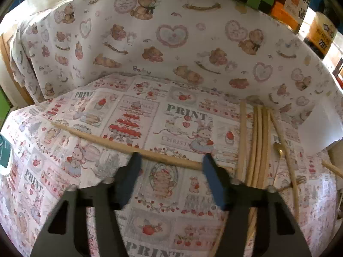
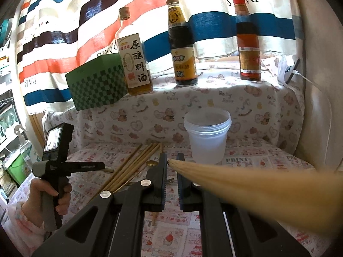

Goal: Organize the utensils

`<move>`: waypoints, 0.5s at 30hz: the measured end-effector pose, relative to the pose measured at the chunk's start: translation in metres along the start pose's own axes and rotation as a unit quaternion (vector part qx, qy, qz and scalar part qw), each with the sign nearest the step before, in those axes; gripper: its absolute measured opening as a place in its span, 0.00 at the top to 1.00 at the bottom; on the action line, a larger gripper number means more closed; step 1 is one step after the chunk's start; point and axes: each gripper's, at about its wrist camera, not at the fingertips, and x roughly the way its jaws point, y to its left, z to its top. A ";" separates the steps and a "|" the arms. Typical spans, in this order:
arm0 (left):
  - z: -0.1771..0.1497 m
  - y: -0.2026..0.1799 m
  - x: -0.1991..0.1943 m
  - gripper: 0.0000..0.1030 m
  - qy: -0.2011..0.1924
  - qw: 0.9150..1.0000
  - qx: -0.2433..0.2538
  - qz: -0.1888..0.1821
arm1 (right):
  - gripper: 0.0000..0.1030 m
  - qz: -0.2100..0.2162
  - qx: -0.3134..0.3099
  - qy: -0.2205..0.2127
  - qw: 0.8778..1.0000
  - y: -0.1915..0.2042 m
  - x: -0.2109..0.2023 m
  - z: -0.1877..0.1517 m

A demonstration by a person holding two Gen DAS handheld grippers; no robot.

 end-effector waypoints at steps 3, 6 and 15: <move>0.001 0.005 -0.004 0.68 0.004 1.000 -0.008 -0.016 | 0.91 -0.001 -0.005 0.002 1.000 0.003 0.001 -0.001; 0.002 0.012 -0.004 0.75 0.012 0.999 -0.012 -0.030 | 0.91 -0.006 -0.008 0.004 1.000 0.004 0.002 -0.002; 0.018 0.017 0.002 0.35 0.066 0.992 -0.069 -0.088 | 0.91 -0.009 0.006 0.007 1.000 -0.007 0.007 0.001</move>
